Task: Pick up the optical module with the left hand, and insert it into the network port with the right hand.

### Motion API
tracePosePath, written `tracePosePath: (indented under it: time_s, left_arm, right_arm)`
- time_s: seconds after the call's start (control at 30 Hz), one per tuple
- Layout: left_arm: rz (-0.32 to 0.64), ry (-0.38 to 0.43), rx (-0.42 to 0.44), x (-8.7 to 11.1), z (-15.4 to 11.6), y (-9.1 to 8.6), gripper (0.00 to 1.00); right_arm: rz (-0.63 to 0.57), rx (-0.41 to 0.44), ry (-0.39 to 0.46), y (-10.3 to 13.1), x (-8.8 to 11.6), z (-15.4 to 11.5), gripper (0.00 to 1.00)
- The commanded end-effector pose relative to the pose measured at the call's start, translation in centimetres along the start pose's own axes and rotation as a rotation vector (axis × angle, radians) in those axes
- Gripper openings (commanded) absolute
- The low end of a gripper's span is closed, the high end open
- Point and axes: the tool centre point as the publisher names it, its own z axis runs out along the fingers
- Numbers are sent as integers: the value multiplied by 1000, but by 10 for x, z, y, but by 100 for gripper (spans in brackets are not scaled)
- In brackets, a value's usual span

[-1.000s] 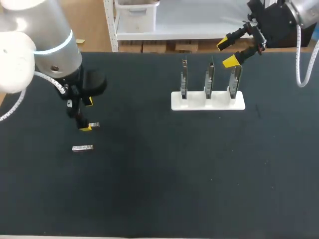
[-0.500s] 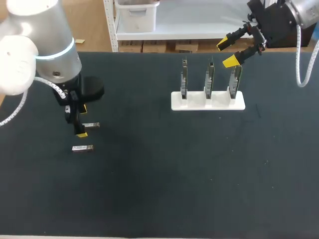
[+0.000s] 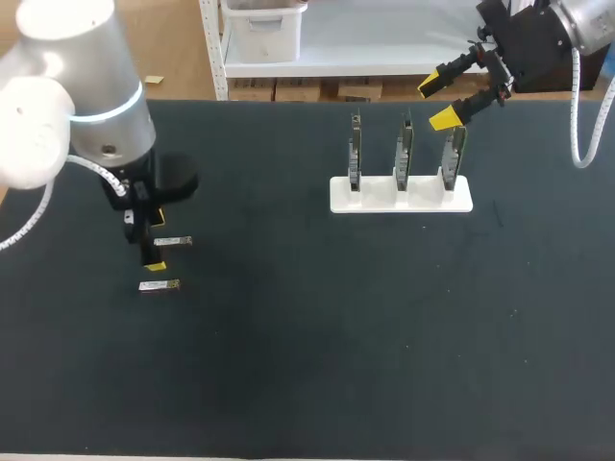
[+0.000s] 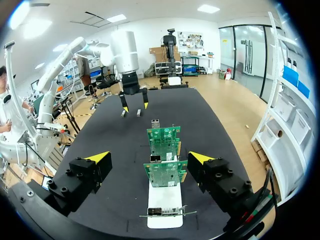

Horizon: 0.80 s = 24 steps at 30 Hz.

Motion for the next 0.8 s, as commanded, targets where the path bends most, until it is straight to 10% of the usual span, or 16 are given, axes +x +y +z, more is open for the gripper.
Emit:
tracePosePath:
  time_s: [0.03, 0.67, 0.7, 0.73, 0.8]
  left_arm:
    - [-4, -2, 8, 1, 3, 4, 100]
    - [48, -8, 32, -6, 7, 12, 100]
    - [60, -6, 38, -6, 7, 13, 86]
    - [61, -8, 41, -6, 7, 13, 44]
    - [60, -10, 42, -5, 7, 13, 25]
  right_arm:
    - [-1, 5, 0, 2, 0, 0, 100]
    - [-1, 5, 0, 2, 0, 0, 100]
    - [-1, 5, 0, 2, 0, 0, 100]
    - [-1, 5, 0, 2, 0, 0, 100]
    - [-1, 5, 0, 2, 0, 0, 100]
